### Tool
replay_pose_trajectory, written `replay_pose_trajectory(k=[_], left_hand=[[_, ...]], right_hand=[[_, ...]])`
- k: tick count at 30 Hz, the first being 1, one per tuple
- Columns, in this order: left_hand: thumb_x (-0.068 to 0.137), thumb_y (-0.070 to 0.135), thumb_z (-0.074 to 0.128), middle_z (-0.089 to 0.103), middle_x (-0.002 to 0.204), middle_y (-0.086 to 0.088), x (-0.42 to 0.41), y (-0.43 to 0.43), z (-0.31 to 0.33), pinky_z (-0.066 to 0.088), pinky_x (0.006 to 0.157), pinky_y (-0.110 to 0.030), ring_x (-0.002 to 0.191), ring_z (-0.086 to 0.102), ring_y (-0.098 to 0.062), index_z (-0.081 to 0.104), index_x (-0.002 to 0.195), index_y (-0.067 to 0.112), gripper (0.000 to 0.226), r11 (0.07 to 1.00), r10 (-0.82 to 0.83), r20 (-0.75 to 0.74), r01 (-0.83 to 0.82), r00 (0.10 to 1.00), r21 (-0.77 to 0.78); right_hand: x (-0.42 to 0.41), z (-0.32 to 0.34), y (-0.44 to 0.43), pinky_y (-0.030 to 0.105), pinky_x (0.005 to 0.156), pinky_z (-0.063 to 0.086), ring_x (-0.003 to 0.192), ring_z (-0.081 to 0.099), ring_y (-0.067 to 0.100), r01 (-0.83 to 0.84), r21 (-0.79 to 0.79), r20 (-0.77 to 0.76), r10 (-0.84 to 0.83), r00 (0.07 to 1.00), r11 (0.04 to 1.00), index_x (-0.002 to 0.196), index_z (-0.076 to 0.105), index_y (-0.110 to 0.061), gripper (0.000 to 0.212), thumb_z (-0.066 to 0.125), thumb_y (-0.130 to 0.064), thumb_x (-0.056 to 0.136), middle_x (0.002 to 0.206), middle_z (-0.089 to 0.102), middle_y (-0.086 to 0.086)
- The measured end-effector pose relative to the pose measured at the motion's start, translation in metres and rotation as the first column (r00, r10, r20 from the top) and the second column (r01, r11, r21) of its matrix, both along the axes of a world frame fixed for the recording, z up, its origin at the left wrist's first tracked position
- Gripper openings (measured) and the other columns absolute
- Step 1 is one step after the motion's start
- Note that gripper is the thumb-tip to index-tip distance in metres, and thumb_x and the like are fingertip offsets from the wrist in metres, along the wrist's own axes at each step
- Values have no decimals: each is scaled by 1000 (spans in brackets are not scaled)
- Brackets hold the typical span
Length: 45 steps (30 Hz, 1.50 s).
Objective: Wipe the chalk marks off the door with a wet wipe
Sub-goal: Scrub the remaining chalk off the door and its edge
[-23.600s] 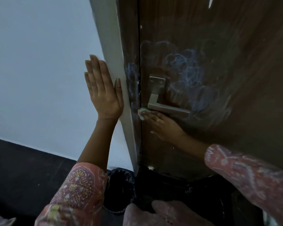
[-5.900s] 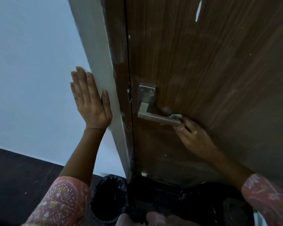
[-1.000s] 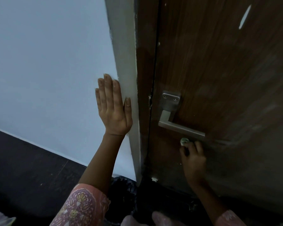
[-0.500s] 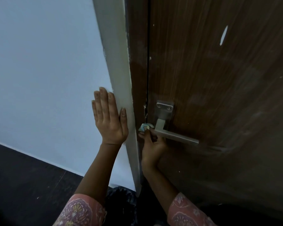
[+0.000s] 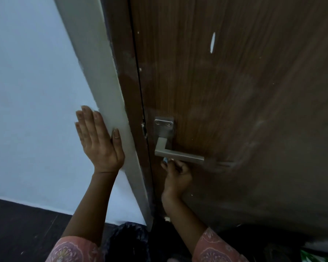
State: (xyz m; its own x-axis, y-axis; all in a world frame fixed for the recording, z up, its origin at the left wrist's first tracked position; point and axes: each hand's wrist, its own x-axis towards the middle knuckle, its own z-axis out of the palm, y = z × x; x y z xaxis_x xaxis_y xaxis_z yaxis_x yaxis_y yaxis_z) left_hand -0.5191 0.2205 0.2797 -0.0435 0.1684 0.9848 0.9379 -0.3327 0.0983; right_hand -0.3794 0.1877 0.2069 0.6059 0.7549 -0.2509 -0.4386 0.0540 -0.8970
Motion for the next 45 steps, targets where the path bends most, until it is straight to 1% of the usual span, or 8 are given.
replay_pose_trajectory(k=[3, 17, 24, 29, 33, 35, 42, 45], left_hand=[[103, 21, 30, 18, 142, -31, 0, 0, 0, 6, 121, -36, 148, 2, -17, 4, 152, 15, 56, 1000, 0, 18, 0, 1000, 1], [103, 21, 30, 21, 139, -33, 3, -2, 4, 5, 121, -35, 148, 1, -16, 20, 138, -8, 46, 1000, -1, 43, 2, 999, -10], [103, 20, 31, 24, 135, -38, 7, -5, 7, 5, 121, -35, 147, 1, -15, 24, 134, -14, 46, 1000, -3, 57, 4, 998, -9], [103, 20, 31, 29, 131, -50, 6, -6, 5, 3, 121, -36, 147, 1, -16, 23, 135, -16, 48, 999, 2, 61, 1, 998, -48], [104, 19, 31, 29, 130, -52, 5, -7, 1, 5, 120, -38, 141, 14, -36, 24, 134, -18, 48, 997, 17, 69, -12, 997, -70], [104, 19, 31, 30, 130, -52, 4, -6, 1, 5, 120, -38, 134, 21, -45, 26, 133, -20, 49, 997, 28, 63, -24, 998, -67], [103, 18, 32, 29, 131, -51, 5, -7, 6, 3, 121, -37, 147, 1, -17, 24, 134, -19, 48, 998, 3, 56, 1, 998, -57], [103, 19, 31, 30, 131, -50, 5, -6, 8, 4, 121, -37, 147, 1, -17, 24, 134, -16, 48, 999, 1, 50, 1, 999, -36]], right_hand=[[24, -9, -4, 12, 52, 54, 57, 69, 5, 66, 23, 101, -68, 993, 998, 76, 62, -11, 26, 61, 15, 81, 94, 64, 26], [113, -20, -19, 4, 60, 48, 65, 60, -10, 381, 48, 409, -366, 836, 923, 88, 61, 16, 8, 61, 17, 81, 90, 54, 21], [136, 22, -27, 1, 67, 43, 71, 56, 2, 312, 292, 699, -425, 575, 904, 85, 66, 10, 9, 65, 16, 78, 85, 56, 20], [151, 75, -26, 17, 83, 49, 87, 58, 17, 177, 460, 801, -493, 338, 870, 91, 70, 5, 12, 64, 10, 82, 92, 62, 22], [164, 118, -16, 11, 97, 33, 91, 55, 18, 72, 564, 816, -569, 106, 822, 98, 71, 1, 17, 56, -3, 90, 94, 66, 19], [171, 120, -14, 12, 97, 31, 90, 56, 22, -12, 547, 837, -547, 20, 837, 98, 71, 0, 20, 52, -5, 92, 96, 67, 18], [166, 29, -34, 28, 81, 43, 79, 65, 35, -184, 150, 962, -187, -199, 971, 88, 73, 4, 14, 60, 1, 84, 89, 70, 18], [165, 20, -33, 29, 75, 43, 75, 65, 35, -216, 87, 971, -131, -198, 972, 86, 73, 4, 12, 62, 2, 81, 82, 68, 18]])
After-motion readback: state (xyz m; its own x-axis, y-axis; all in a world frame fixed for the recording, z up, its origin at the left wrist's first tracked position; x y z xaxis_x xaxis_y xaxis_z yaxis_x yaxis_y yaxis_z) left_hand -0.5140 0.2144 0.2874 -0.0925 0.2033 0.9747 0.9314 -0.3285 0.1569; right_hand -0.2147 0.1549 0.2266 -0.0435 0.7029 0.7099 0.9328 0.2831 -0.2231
